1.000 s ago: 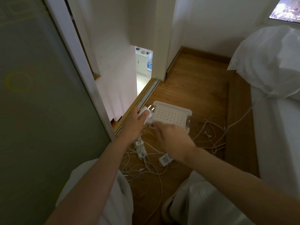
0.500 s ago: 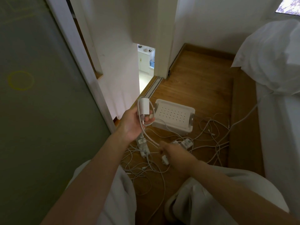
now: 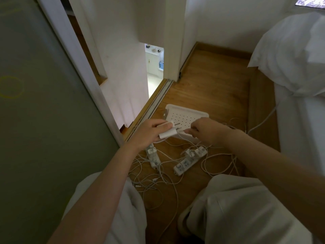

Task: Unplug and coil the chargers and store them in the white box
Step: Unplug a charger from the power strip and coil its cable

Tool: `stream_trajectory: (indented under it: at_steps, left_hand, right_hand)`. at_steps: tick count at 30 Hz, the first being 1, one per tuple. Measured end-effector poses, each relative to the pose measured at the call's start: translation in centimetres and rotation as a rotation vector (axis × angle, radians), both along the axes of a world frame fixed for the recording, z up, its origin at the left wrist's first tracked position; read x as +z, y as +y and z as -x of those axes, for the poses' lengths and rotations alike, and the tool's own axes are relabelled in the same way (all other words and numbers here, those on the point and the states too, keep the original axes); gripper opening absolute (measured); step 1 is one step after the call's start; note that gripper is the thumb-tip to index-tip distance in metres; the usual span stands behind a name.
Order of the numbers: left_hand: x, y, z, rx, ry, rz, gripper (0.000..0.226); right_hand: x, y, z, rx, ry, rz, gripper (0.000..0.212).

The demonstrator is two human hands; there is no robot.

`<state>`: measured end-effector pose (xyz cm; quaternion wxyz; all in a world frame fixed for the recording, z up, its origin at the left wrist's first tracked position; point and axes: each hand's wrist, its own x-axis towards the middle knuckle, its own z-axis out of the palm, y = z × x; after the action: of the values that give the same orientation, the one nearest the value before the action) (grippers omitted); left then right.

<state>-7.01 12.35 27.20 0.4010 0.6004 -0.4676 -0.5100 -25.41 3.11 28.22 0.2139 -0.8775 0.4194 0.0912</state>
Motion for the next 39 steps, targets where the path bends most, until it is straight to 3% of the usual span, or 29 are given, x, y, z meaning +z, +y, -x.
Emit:
stream_trajectory:
  at_steps: [4,7,11,17,20,24,30,33,34,36,39]
  left_hand:
    - [-1.0,-0.2,-0.4,-0.007,-0.378,0.038,0.029]
    - [-1.1,-0.3,-0.6,0.001,-0.437,0.073,0.039]
    - [-1.1,-0.4,-0.5,0.043,-0.560,0.179,0.035]
    - [-1.3,-0.5,-0.7,0.164,-0.577,0.223,0.015]
    - [-1.4,-0.5,-1.2,0.180,-0.537,0.226,0.021]
    - [-1.6,-0.5,-1.6,0.199,-0.552,0.210,0.025]
    - [-1.7,-1.1,-1.4,0.341,-0.265,0.080,0.014]
    - [-2.1,-1.5,-1.3,0.319,-0.111,0.008,0.020]
    - [-1.9,-1.6,-1.3,0.347,-0.014,-0.025,0.021]
    - [-1.0,-1.6,-1.4,0.441,0.353,-0.094,0.019]
    - [0.0,-1.0,-1.8,0.447,0.799,-0.064,0.026]
  right_hand:
    - [1.5,-0.1,-0.4,0.033,0.040,0.151,0.037]
    - [2.3,0.0,-1.1,0.012,0.011,0.268,0.038]
    - [2.6,0.9,-2.1,-0.098,-0.172,0.297,0.036]
    - [1.8,2.1,-3.5,-0.242,-0.363,0.226,0.031]
    - [1.6,1.9,-3.7,-0.311,-0.435,0.169,0.035]
    - [2.4,3.3,-4.4,-0.248,-0.444,0.202,0.032]
    - [1.4,7.8,-6.0,0.023,-0.324,0.130,0.015]
    - [-1.0,9.7,-6.6,0.151,-0.249,0.108,0.032]
    - [-1.6,9.9,-6.6,0.166,-0.233,0.107,0.033]
    - [-2.4,9.9,-6.1,0.163,-0.220,0.077,0.026]
    - [-3.3,9.2,-5.0,0.143,-0.217,0.023,0.018]
